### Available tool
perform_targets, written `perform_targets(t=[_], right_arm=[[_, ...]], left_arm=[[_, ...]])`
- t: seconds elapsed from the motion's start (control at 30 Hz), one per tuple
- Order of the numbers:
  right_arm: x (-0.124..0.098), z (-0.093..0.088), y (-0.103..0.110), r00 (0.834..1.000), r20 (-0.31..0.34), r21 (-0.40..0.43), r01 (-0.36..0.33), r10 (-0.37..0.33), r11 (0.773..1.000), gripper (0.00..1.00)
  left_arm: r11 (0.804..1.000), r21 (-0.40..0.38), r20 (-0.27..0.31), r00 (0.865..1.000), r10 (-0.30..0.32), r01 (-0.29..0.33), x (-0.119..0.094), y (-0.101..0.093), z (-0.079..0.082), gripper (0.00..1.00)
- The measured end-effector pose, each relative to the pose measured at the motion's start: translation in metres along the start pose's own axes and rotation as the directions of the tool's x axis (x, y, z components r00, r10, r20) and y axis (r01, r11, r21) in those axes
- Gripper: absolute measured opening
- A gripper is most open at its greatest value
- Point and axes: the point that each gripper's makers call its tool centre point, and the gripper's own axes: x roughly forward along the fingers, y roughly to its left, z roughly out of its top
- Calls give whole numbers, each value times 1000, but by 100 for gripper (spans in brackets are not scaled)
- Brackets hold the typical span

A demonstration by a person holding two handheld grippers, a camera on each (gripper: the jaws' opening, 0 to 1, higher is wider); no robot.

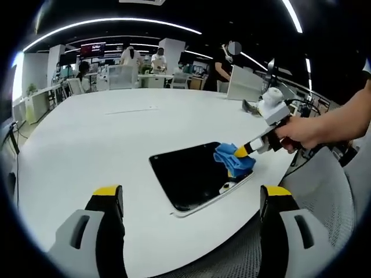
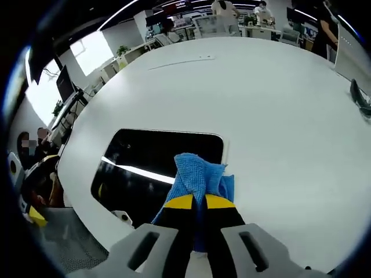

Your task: Wipe the mirror surface with the cleaning cloth until all visible marks leave the cleaned area.

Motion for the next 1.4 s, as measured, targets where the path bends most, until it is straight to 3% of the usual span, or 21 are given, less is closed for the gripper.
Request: perform_targets(t=[0.4, 0.63, 0.97, 1.13, 1.4], right_arm=[[-8, -16, 4, 1000, 5, 5, -8, 8, 1000, 0], [-16, -27, 7, 1000, 7, 53, -16, 16, 998, 0], [-16, -28, 7, 1000, 17, 56, 1, -2, 998, 0], [-16, -27, 7, 1000, 3, 140, 2, -3, 990, 0], [-12, -25, 17, 1000, 0, 135, -9, 9, 991, 0]], left_arm=[[1000, -9, 10, 1000, -5, 5, 1, -1, 2, 98], [1000, -11, 10, 1000, 1, -1, 0, 1, 2, 97], [1000, -15, 7, 1000, 8, -7, 0, 2, 2, 96], [1000, -15, 5, 1000, 10, -10, 1, 3, 2, 96], [1000, -21, 8, 1000, 15, -14, 1, 4, 2, 99]])
